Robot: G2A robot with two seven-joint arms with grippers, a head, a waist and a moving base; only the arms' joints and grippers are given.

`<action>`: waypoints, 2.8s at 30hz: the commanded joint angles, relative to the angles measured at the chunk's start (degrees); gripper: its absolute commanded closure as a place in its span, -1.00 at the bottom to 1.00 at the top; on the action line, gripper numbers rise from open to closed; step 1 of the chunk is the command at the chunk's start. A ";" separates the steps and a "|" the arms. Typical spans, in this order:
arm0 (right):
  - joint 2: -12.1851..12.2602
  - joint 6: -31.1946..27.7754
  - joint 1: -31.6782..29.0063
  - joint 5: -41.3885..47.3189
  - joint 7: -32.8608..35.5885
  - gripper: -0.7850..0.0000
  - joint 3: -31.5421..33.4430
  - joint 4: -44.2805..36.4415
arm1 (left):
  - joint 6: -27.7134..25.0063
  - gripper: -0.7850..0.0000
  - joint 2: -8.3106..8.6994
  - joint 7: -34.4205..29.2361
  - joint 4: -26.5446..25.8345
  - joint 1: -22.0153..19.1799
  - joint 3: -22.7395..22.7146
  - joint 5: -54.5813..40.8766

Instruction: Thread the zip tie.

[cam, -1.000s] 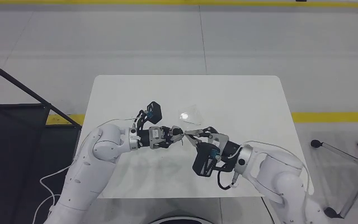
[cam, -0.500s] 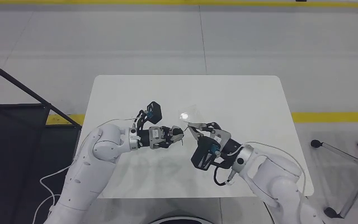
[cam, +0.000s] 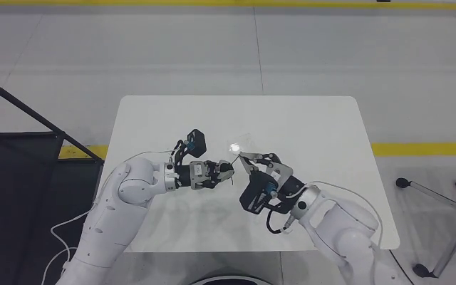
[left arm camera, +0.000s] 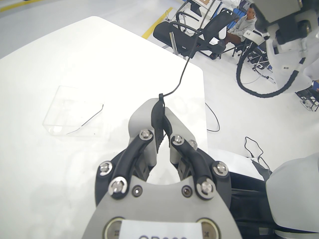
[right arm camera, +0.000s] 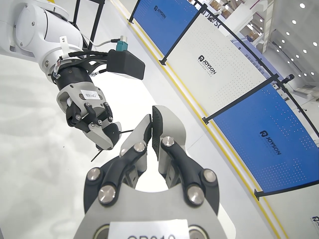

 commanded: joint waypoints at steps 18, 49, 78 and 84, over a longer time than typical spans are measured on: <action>-0.19 1.38 -0.66 -4.95 0.28 1.00 -1.60 -1.27 | 1.50 1.00 0.08 1.70 -1.04 0.75 0.30 1.19; -0.91 -3.52 -0.30 -16.79 3.13 1.00 -7.80 -2.18 | 7.46 1.00 1.46 7.34 0.18 -0.20 2.35 -0.87; -1.77 -11.21 3.87 -10.36 9.91 1.00 -8.74 0.11 | 6.70 1.00 2.28 17.01 -1.70 1.65 2.62 8.07; -2.07 -6.70 3.27 -12.30 11.86 1.00 -8.97 -0.31 | 6.58 1.00 2.43 17.77 -1.59 1.70 2.76 8.31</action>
